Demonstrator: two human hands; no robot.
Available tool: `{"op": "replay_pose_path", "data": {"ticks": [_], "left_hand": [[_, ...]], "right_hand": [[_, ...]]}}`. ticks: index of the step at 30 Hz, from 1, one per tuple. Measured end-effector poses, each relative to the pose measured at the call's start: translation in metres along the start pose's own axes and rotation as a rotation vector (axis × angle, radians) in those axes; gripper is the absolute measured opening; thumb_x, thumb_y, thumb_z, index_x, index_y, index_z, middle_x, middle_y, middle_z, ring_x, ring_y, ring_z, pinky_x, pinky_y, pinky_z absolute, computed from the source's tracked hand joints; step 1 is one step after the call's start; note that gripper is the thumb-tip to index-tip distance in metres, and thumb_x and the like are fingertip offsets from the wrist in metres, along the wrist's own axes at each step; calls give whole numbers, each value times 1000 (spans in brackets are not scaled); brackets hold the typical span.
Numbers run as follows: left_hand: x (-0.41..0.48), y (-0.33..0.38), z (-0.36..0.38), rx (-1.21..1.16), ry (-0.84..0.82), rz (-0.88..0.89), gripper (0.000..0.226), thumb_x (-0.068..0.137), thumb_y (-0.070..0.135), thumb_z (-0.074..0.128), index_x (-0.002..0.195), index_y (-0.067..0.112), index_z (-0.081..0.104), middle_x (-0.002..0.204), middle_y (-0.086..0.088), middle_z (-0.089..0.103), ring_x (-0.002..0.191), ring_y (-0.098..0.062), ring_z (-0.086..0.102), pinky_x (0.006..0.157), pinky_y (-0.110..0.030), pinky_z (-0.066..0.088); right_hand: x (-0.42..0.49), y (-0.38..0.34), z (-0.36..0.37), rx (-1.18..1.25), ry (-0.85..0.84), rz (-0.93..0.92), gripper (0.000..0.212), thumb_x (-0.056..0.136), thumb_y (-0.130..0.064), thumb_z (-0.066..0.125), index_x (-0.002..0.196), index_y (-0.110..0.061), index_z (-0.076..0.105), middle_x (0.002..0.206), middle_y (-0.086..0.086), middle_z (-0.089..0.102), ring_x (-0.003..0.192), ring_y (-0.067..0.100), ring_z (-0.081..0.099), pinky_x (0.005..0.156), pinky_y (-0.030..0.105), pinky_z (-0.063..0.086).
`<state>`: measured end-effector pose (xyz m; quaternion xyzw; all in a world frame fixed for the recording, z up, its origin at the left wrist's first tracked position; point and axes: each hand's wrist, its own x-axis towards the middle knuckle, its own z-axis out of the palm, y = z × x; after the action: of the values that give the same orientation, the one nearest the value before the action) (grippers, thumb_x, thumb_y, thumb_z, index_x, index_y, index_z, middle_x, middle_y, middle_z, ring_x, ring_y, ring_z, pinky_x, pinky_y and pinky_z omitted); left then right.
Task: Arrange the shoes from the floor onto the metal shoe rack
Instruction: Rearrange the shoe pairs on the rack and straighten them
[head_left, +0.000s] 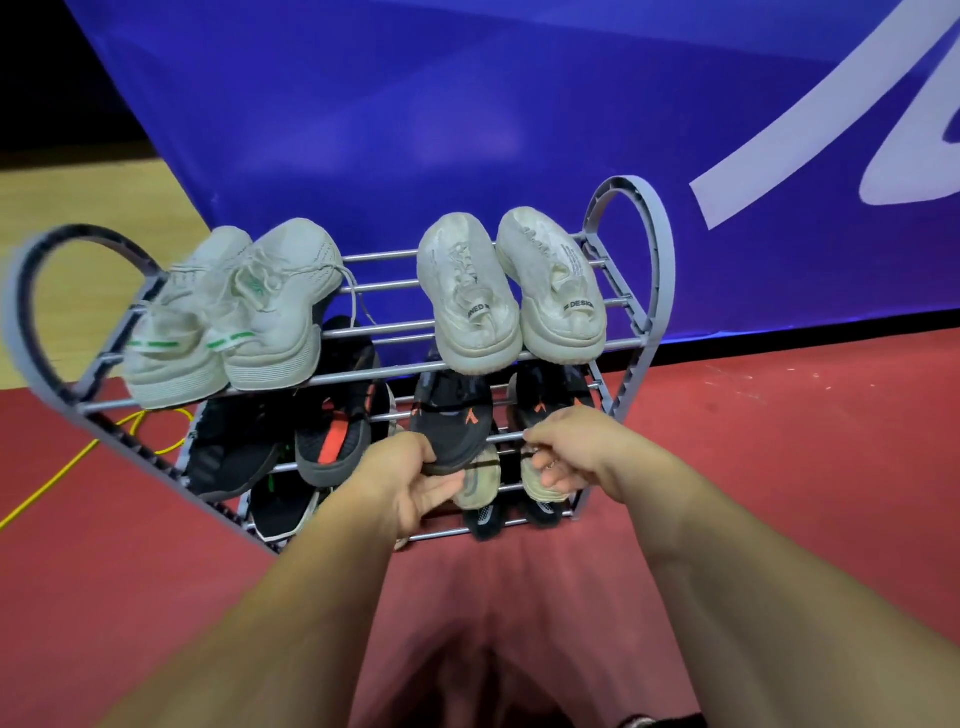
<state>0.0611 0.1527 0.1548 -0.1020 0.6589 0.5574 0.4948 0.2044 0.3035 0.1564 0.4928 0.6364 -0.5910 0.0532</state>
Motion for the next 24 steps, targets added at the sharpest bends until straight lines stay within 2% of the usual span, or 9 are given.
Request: {"op": "replay_pose_path", "data": {"ticks": [4,7,9,11,14,16,19,21,24], "left_hand": [[-25,19,-44,101,30,28,32,85,-5,38,100,3,65,85,-17,75,78,-30,72,71,-42,61],[-39,26,-78,184,31,22,38,79,-5,39,105,-2,66,95,-20,76,85,-35,75,69,-44,64],[-49,30,-97,220,38,30,34,75,-4,38,97,3,64,93,-19,73,74,-32,75,59,-41,62],[-57,34,-116,304,65,40,28,73,0,39,88,10,61,83,-15,67,61,-28,69,59,-38,61],[-68,41,-139,437,53,13,27,71,6,38,90,16,55,79,-10,60,52,-22,62,50,-28,56],[-75,45,-147,457,25,-17,29,65,9,39,89,18,54,74,-5,58,49,-18,60,48,-23,52],[-80,49,-145,424,-12,-25,18,65,12,39,76,20,50,62,1,54,46,-13,54,53,-22,48],[-81,49,-138,398,-34,-25,14,71,12,38,71,20,49,57,3,53,44,-12,52,56,-23,46],[-80,48,-123,385,-62,-36,12,66,14,40,69,19,50,55,2,53,44,-12,50,54,-21,44]], "right_hand": [[-3,-7,10,156,63,49,50,98,-54,56,105,-5,63,96,16,74,73,28,73,62,34,61],[-6,-10,20,292,-17,131,72,95,-70,48,115,-3,60,113,24,68,96,40,72,78,47,61],[-8,-10,27,375,-77,176,84,91,-78,43,123,-1,56,124,26,64,106,43,68,81,49,59],[-11,-11,32,487,-148,196,92,89,-82,39,129,-2,59,128,23,66,113,41,66,86,50,58],[-16,-14,31,589,-207,192,82,91,-77,45,131,-9,67,117,16,75,103,35,74,83,51,61],[-22,-17,30,564,-248,188,76,92,-72,51,135,-11,66,120,15,74,103,32,75,82,50,61],[-33,-19,29,504,-264,166,63,93,-62,60,132,-14,69,120,14,74,104,32,74,90,51,60],[-38,-19,26,483,-237,156,60,90,-58,66,130,-13,70,117,14,75,103,32,75,86,49,61],[-44,-15,16,475,-219,151,55,89,-53,68,126,-13,72,114,14,76,96,31,76,78,46,63]]}}
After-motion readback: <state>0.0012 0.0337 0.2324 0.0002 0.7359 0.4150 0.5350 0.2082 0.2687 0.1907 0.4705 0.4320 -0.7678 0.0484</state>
